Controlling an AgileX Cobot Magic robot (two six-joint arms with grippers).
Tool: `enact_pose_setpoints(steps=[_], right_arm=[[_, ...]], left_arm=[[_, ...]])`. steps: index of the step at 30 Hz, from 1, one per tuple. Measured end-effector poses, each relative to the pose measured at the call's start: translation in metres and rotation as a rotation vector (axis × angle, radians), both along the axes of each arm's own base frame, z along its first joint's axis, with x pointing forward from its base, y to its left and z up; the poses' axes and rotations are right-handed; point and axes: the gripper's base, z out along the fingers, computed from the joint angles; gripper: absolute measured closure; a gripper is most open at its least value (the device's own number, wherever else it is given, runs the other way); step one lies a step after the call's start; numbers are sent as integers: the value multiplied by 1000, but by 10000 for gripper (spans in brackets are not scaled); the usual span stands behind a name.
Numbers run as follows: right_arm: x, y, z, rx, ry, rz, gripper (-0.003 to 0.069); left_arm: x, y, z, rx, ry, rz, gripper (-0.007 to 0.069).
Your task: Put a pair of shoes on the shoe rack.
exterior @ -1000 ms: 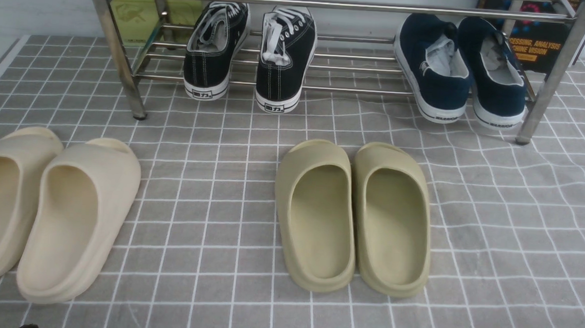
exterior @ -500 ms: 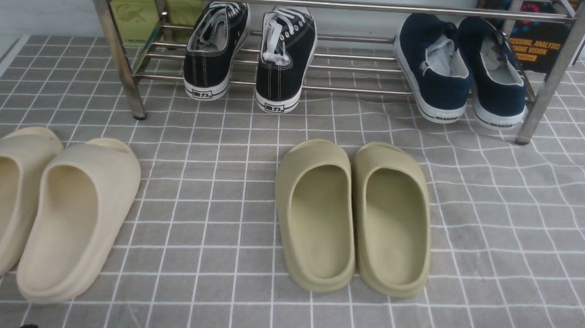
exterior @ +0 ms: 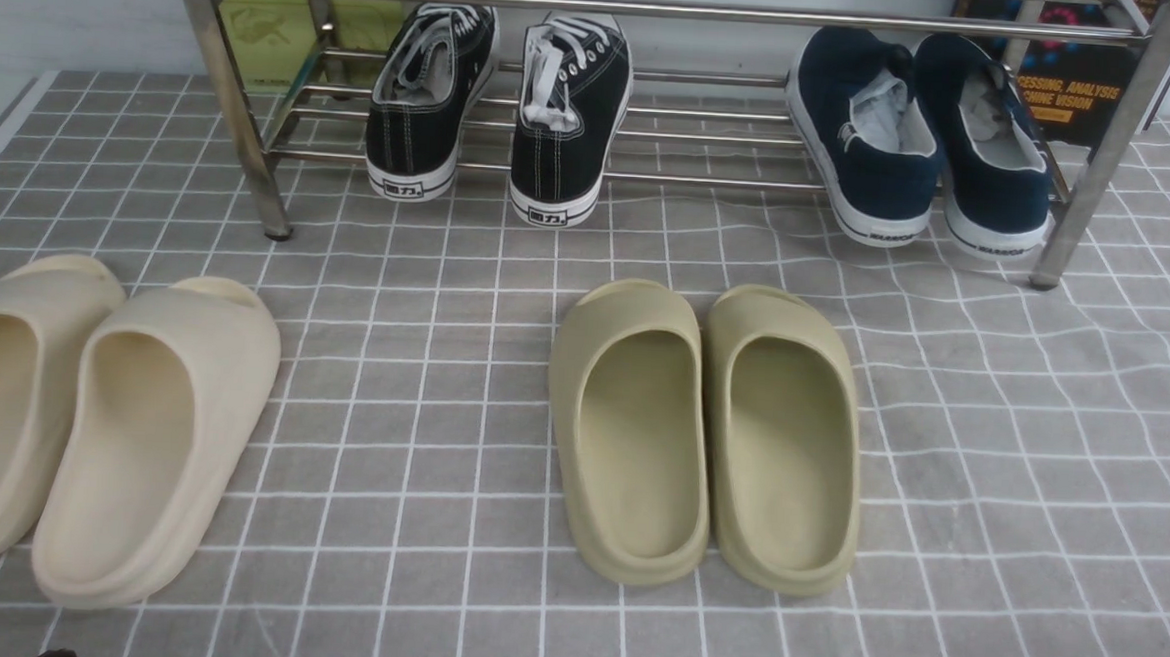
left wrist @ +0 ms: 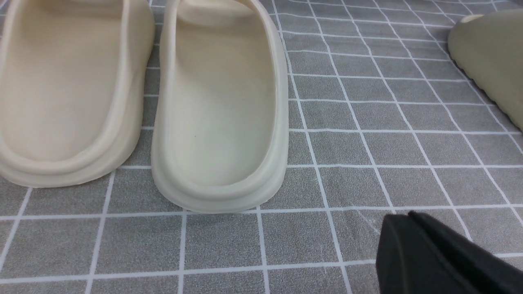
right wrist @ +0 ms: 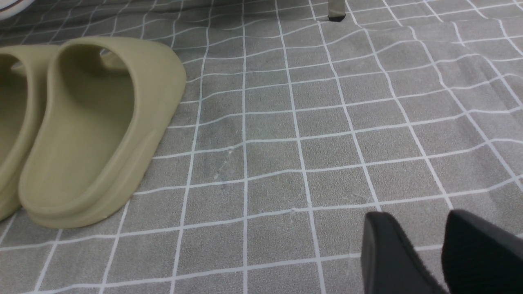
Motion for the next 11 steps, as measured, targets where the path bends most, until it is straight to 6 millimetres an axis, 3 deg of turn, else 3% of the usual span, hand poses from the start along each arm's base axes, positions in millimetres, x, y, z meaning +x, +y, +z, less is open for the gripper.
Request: enact_pose_setpoints(steps=[11], right_arm=[[0, 0, 0, 0, 0, 0, 419]], left_arm=[[0, 0, 0, 0, 0, 0, 623]])
